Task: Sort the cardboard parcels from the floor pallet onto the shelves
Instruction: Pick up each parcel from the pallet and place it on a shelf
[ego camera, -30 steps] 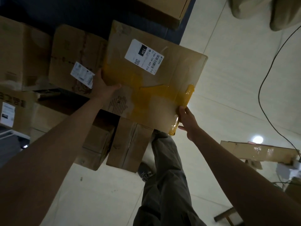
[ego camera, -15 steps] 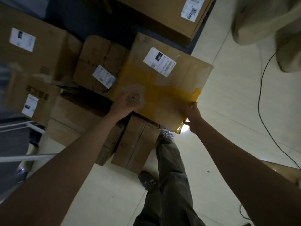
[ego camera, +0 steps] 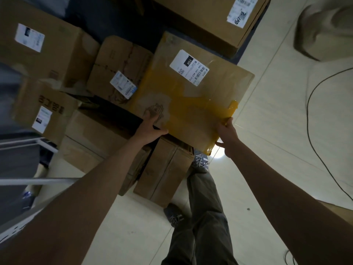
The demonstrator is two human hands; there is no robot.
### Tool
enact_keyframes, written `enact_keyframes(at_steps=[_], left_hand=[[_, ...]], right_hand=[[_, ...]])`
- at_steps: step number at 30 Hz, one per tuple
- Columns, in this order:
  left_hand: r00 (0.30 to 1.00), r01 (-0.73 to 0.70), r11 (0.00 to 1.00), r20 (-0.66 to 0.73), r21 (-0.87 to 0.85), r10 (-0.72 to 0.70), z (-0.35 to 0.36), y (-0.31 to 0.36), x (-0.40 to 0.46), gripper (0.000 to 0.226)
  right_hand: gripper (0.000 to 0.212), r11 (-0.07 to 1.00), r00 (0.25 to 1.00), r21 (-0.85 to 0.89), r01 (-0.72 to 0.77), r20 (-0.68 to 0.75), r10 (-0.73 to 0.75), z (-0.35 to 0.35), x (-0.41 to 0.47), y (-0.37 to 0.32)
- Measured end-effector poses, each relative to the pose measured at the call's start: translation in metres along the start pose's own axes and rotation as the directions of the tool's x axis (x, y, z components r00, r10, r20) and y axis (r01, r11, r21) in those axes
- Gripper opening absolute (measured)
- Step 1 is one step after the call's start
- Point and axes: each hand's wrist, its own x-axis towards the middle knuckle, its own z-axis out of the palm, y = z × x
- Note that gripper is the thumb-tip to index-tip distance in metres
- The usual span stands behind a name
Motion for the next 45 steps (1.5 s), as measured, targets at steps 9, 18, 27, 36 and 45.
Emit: enact_keyframes(at_steps=[9, 18, 27, 36, 45], left_hand=[[1.000, -0.030, 0.999, -0.004, -0.028, 0.030, -0.025, 0.009, -0.022, 0.091], [0.972, -0.203, 0.979, -0.117, 0.027, 0.204, -0.067, 0.033, -0.133, 0.074], [0.912, -0.304, 0.944, -0.248, 0.125, 0.326, -0.080, -0.021, -0.291, 0.083], [0.856, -0.323, 0.938, -0.382, 0.129, 0.348, -0.121, -0.092, -0.458, 0.087], [0.689, -0.386, 0.919, -0.635, 0.085, 0.348, -0.169, -0.152, -0.634, 0.074]], right_hand=[[0.067, 0.987, 0.984, -0.152, 0.057, -0.158, -0.082, 0.011, -0.013, -0.014], [0.069, 0.793, 0.941, -0.536, 0.290, 0.009, -0.339, 0.033, -0.111, -0.045], [0.046, 0.551, 0.848, -0.660, 0.510, 0.279, -0.451, 0.062, -0.280, -0.040], [0.037, 0.357, 0.753, -0.688, 0.631, 0.433, -0.496, 0.100, -0.462, -0.025], [0.019, -0.003, 0.524, -0.601, 0.800, 0.699, -0.487, 0.186, -0.609, -0.047]])
